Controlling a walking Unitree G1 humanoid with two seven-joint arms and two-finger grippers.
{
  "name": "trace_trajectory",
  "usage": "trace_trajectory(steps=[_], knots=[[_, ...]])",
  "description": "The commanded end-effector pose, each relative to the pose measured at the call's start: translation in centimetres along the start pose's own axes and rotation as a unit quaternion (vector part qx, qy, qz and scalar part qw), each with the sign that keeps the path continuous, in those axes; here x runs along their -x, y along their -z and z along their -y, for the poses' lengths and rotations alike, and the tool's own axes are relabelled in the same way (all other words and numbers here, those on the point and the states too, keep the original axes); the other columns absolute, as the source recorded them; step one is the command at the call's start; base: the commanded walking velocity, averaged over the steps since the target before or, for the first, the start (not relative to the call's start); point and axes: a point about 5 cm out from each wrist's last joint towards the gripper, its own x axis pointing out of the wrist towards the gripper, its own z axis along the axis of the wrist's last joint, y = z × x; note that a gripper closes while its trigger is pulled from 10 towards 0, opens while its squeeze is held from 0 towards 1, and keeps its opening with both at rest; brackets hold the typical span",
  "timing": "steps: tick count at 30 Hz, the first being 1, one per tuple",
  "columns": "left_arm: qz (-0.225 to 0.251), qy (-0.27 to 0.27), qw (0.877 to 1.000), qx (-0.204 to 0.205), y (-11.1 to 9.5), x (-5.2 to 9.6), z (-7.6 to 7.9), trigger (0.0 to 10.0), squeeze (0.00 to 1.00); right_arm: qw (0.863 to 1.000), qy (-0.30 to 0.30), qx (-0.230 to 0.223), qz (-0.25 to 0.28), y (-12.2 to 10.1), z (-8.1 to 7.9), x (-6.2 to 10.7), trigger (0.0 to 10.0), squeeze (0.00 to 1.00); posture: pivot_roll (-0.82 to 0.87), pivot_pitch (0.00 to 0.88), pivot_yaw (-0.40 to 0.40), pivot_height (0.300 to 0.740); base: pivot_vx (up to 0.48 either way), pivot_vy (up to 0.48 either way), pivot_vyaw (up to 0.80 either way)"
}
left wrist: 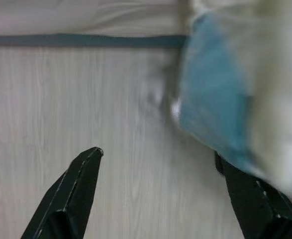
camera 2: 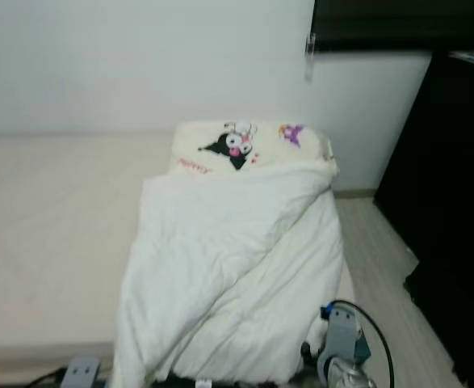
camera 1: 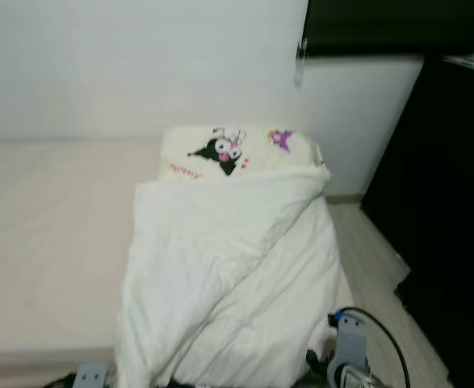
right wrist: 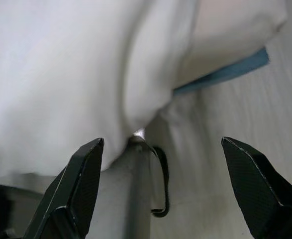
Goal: Clean up the room
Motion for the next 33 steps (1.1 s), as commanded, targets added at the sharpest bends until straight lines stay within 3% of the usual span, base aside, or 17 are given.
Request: trace_trajectory(steps=[1, 4, 7, 11, 15, 19, 25, 33], knots=[[0.006, -0.003, 1.0, 0.016, 0.1, 0.1, -0.1, 10.0, 0.0, 1.0, 0.006, 0.006, 0.011, -0.5, 0.2, 0.0, 10.0, 0.0, -0.12, 0.055, 0.023, 0.6, 0.0, 0.0, 0.0], [0.028, -0.009, 0.998, 0.051, -0.1, 0.1, -0.1, 10.0, 0.0, 0.999, 0.01, -0.005, 0.042, -1.8, 0.7, 0.0, 10.0, 0.0, -0.12, 0.056, 0.023, 0.585, 0.0, 0.0, 0.0], [0.037, -0.017, 0.997, 0.059, -0.2, 0.1, -0.2, 10.0, 0.0, 0.998, 0.011, -0.003, 0.054, -2.2, 0.9, 0.0, 10.0, 0.0, -0.12, 0.056, 0.024, 0.575, 0.0, 0.0, 0.0], [0.078, -0.063, 0.992, 0.083, -3.1, 0.1, -2.6, 10.0, 0.0, 0.997, 0.011, -0.012, 0.073, -2.5, 1.2, 0.1, 10.0, 0.0, -0.12, 0.06, 0.029, 0.56, 0.0, 0.0, 0.0], [0.083, -0.08, 0.99, 0.086, -3.4, 0.2, -3.4, 10.0, 0.0, 0.997, -0.001, -0.027, 0.078, -2.5, 1.3, 0.2, 10.0, 0.0, -0.12, 0.062, 0.032, 0.56, 0.0, 0.0, 0.0], [0.083, -0.086, 0.989, 0.087, -3.2, 0.2, -3.9, 10.0, 0.0, 0.995, -0.037, -0.042, 0.079, -2.4, 1.0, 0.2, 10.0, 0.0, -0.11, 0.064, 0.037, 0.56, 0.0, 0.0, 0.0], [0.081, -0.086, 0.989, 0.088, -2.8, 0.3, -4.0, 10.0, 0.0, 0.982, -0.127, -0.08, 0.113, -3.6, 0.0, 0.4, 10.0, 0.0, -0.11, 0.065, 0.04, 0.56, 0.0, 0.0, 0.0], [0.078, -0.086, 0.989, 0.087, -2.5, 0.3, -4.0, 10.0, 0.0, 0.971, -0.205, -0.061, 0.106, -3.9, -1.4, 0.5, 10.0, 0.0, -0.11, 0.066, 0.04, 0.56, 0.0, 0.0, 0.0]])
